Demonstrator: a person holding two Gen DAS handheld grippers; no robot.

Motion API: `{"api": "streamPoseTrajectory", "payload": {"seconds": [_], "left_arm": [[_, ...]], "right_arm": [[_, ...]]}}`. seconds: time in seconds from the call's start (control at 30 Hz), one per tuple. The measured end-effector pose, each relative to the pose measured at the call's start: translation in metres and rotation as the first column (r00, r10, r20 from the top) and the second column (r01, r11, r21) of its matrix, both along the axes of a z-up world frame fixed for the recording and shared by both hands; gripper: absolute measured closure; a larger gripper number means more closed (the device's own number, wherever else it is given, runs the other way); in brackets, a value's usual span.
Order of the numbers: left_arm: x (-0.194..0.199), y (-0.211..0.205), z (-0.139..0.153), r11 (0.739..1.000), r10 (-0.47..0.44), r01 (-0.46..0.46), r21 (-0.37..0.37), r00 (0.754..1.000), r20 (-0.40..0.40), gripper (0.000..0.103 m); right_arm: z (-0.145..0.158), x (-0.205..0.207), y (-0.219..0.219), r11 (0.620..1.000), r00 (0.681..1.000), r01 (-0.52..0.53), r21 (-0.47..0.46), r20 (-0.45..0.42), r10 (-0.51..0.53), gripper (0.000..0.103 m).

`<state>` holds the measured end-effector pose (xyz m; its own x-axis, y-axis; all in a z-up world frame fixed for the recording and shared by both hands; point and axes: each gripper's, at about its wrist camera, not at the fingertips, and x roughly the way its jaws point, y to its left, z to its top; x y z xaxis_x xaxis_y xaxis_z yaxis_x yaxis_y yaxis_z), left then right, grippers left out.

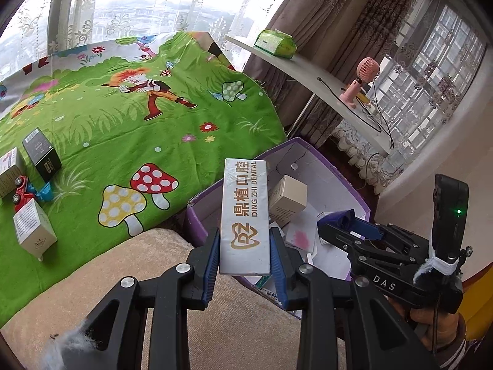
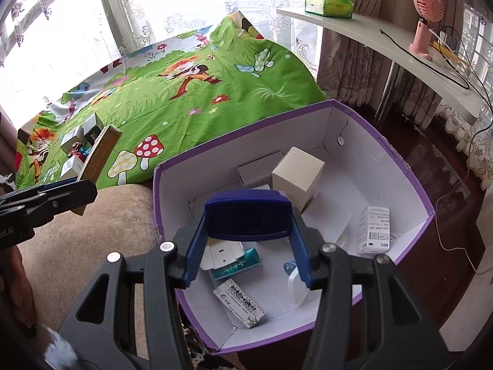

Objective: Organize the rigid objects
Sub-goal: 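Carry the blue piece and Ding Zhi Dental box over the purple box, then open both grippers to drop the blue piece and dental box into the purple box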

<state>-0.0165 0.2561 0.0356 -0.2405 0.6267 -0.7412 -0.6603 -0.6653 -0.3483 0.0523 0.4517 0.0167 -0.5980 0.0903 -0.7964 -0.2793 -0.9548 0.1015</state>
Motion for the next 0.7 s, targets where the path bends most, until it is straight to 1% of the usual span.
{"api": "streamPoseTrajectory", "payload": {"seconds": [0.13, 0.27, 0.33, 0.4, 0.43, 0.57, 0.7], "left_arm": [[-0.002, 0.014, 0.000, 1.000, -0.022, 0.022, 0.008, 1.000, -0.004, 0.071], [-0.008, 0.022, -0.007, 1.000, -0.022, 0.022, -0.005, 1.000, 0.018, 0.070], [-0.009, 0.019, -0.009, 1.000, -0.016, 0.016, -0.003, 0.999, 0.029, 0.070], [-0.010, 0.016, -0.009, 1.000, -0.007, 0.007, 0.003, 0.999, 0.033, 0.070], [-0.010, 0.016, -0.009, 1.000, -0.004, 0.004, 0.005, 0.999, 0.034, 0.070], [-0.009, 0.015, -0.009, 1.000, -0.001, 0.001, -0.003, 1.000, 0.026, 0.070], [-0.007, 0.012, -0.007, 1.000, 0.014, -0.014, -0.011, 1.000, 0.002, 0.070]], "right_arm": [[-0.001, 0.001, 0.006, 1.000, 1.000, 0.017, 0.020, 0.013, -0.018, 0.048], [0.000, 0.001, 0.008, 0.998, 0.999, 0.032, 0.053, 0.022, -0.033, 0.041], [0.000, 0.002, 0.009, 0.999, 0.999, 0.032, 0.040, 0.011, -0.032, 0.039], [0.000, 0.003, 0.011, 0.999, 0.999, 0.037, 0.005, 0.000, -0.037, 0.034], [0.000, 0.002, 0.011, 0.999, 0.999, 0.037, -0.005, 0.000, -0.037, 0.034], [-0.002, 0.000, 0.008, 1.000, 1.000, 0.028, -0.006, 0.007, -0.028, 0.033], [-0.002, -0.001, 0.004, 1.000, 1.000, 0.019, -0.015, 0.006, -0.019, 0.033]]}}
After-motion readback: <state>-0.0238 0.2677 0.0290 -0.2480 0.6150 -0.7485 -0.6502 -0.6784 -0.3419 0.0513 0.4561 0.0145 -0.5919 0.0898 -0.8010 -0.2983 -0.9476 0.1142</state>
